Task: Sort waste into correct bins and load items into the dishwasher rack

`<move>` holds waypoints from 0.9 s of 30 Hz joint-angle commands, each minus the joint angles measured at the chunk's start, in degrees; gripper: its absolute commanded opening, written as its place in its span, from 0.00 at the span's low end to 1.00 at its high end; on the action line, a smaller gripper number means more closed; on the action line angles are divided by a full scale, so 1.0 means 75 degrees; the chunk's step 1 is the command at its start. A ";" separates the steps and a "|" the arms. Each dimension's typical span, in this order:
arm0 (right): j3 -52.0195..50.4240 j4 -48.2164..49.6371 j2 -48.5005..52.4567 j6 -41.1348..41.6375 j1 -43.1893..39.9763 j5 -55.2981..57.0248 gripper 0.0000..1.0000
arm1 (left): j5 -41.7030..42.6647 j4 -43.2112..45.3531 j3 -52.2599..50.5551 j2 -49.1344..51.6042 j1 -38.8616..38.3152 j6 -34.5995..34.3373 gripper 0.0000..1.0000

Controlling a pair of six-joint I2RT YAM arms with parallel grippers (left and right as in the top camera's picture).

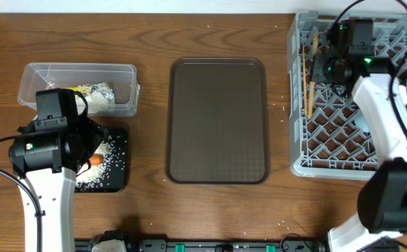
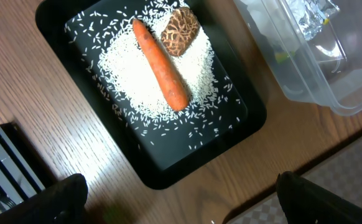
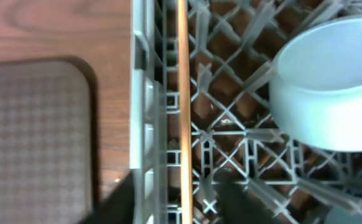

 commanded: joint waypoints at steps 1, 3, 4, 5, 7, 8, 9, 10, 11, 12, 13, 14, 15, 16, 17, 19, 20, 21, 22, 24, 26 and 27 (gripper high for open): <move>0.0035 0.0035 0.0070 -0.0201 -0.0055 0.0134 0.49 | -0.0093 -0.0026 -0.0023 0.0009 0.0041 -0.0122 0.98; 0.0038 0.0047 0.0029 -0.0189 -0.0055 0.0125 0.52 | -0.0093 -0.0026 -0.0023 0.0009 0.0041 -0.0122 0.98; 0.0038 0.0044 0.0003 -0.0187 -0.0052 0.0108 0.53 | -0.0093 -0.0026 -0.0023 0.0009 0.0041 -0.0122 0.98; 0.0038 0.0017 -0.0032 -0.0140 -0.0047 0.0102 0.54 | -0.0093 -0.0026 -0.0023 0.0009 0.0041 -0.0122 0.98; 0.0038 -0.0114 -0.0140 0.0006 -0.0032 0.0093 0.55 | -0.0093 -0.0026 -0.0023 0.0009 0.0041 -0.0122 0.98; 0.0038 -0.0181 -0.0192 0.0058 -0.0032 0.0073 0.56 | -0.0093 -0.0026 -0.0023 0.0009 0.0041 -0.0122 0.98; 0.0038 -0.0283 -0.0280 0.0140 -0.0023 0.0015 0.56 | -0.0093 -0.0026 -0.0023 0.0009 0.0041 -0.0122 0.98; 0.0038 -0.0420 -0.0414 0.0233 -0.0015 -0.0073 0.57 | -0.0093 -0.0026 -0.0023 0.0009 0.0041 -0.0122 0.98; 0.0038 -0.0530 -0.0533 0.0277 -0.0003 -0.0137 0.57 | -0.0093 -0.0026 -0.0023 0.0009 0.0041 -0.0122 0.98; 0.0038 -0.0659 -0.0676 0.0358 0.0012 -0.0207 0.57 | -0.0093 -0.0026 -0.0023 0.0009 0.0041 -0.0122 0.98; 0.0038 -0.0810 -0.0860 0.0469 0.0017 -0.0277 0.57 | -0.0093 -0.0026 -0.0023 0.0009 0.0041 -0.0122 0.98; 0.0038 -0.0982 -0.1078 0.0565 0.0017 -0.0335 0.57 | -0.0093 -0.0026 -0.0023 0.0009 0.0041 -0.0122 0.98; 0.0038 -0.1157 -0.1276 0.0667 0.0020 -0.0350 0.58 | -0.0093 -0.0026 -0.0023 0.0009 0.0041 -0.0122 0.98; 0.0038 -0.1355 -0.1489 0.0755 0.0020 -0.0353 0.58 | -0.0093 -0.0026 -0.0023 0.0009 0.0041 -0.0122 0.98; 0.0038 -0.1620 -0.1734 0.0842 0.0026 -0.0353 0.58 | -0.0093 -0.0026 -0.0023 0.0009 0.0041 -0.0122 0.98; 0.0038 -0.2218 -0.2238 0.0933 0.0041 -0.0350 0.58 | -0.0093 -0.0026 -0.0023 0.0009 0.0041 -0.0122 0.98; 0.0035 -0.2468 -0.2436 0.0933 0.0041 -0.0350 0.58 | -0.0093 -0.0026 -0.0023 0.0009 0.0041 -0.0122 0.98; 0.0035 -0.2736 -0.2643 0.0941 0.0041 -0.0350 0.59 | -0.0093 -0.0026 -0.0023 0.0009 0.0041 -0.0122 0.98; 0.0035 -0.3008 -0.2833 0.1029 0.0041 -0.0309 0.63 | -0.0093 -0.0026 -0.0023 0.0009 0.0041 -0.0122 0.98; 0.0029 -0.3614 -0.3179 0.1300 0.0041 -0.0184 0.71 | -0.0093 -0.0026 -0.0023 0.0009 0.0041 -0.0125 0.98; 0.0003 -0.4135 -0.3445 0.1626 0.0041 -0.0032 0.75 | -0.0093 -0.0026 -0.0023 0.0009 0.0041 -0.0122 0.98; -0.0038 -0.4360 -0.3587 0.1766 0.0044 0.0000 0.75 | -0.0093 -0.0026 -0.0023 0.0009 0.0041 -0.0122 0.98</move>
